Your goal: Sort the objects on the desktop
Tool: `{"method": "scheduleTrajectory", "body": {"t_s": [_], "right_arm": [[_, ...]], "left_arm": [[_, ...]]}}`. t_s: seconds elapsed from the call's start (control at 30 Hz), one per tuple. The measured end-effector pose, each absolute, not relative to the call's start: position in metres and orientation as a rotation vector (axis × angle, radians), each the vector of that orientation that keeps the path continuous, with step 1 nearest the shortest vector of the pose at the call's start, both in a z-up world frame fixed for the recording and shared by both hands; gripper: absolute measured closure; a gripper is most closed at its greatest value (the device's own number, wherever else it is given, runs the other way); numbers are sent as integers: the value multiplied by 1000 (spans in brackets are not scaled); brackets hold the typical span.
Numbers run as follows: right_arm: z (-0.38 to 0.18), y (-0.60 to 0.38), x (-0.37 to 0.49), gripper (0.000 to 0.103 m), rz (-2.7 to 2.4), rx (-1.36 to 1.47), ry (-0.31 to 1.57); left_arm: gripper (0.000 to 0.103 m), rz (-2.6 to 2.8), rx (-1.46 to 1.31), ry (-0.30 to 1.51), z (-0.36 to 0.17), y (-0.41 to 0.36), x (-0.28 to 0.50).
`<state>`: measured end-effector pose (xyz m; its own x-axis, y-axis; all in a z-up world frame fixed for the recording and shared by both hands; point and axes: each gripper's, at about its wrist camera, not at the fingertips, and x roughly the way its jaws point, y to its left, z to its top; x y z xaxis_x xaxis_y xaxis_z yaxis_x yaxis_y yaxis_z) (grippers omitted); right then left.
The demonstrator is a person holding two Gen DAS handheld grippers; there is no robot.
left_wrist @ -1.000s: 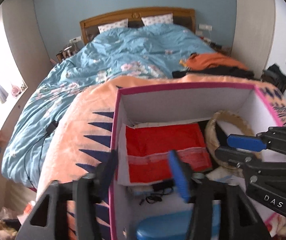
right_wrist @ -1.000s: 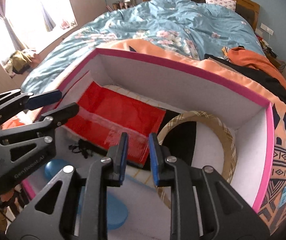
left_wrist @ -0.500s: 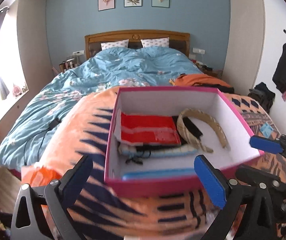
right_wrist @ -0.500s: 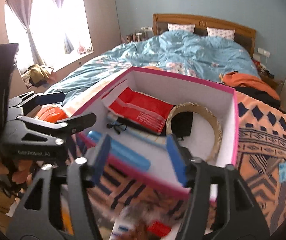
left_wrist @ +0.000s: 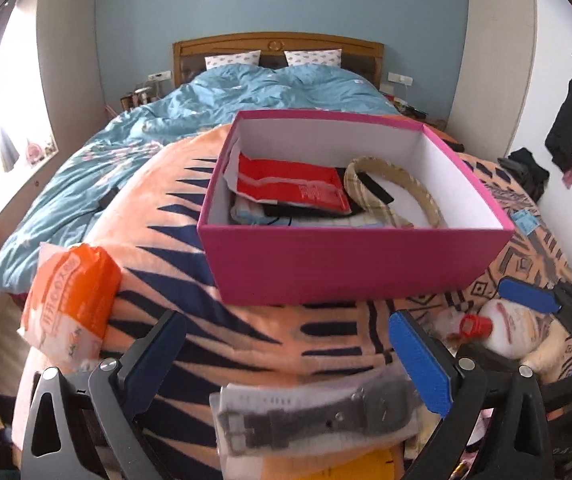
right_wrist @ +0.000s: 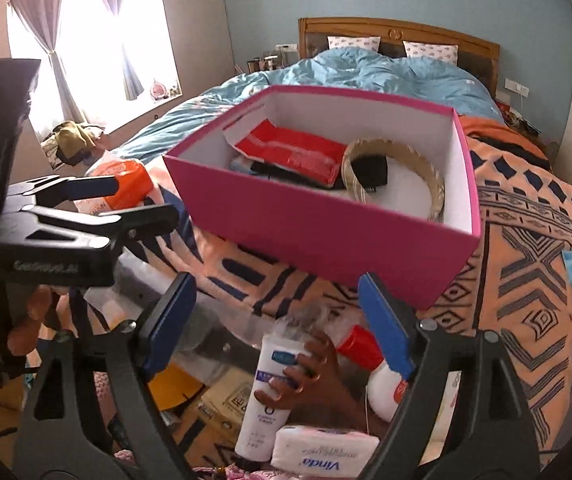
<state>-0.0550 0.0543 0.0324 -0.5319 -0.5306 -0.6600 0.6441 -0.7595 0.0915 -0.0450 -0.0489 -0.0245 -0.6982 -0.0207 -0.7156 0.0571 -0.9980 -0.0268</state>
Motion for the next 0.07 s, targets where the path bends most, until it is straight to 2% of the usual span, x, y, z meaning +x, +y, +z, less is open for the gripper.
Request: {"method": "scheduleTrajectory", "body": {"t_s": [0.07], "right_arm": [[30,57,-53,19,-2266,910,195]], "left_arm": [[0,-2852,1197,69,-27,-46,-42]]}}
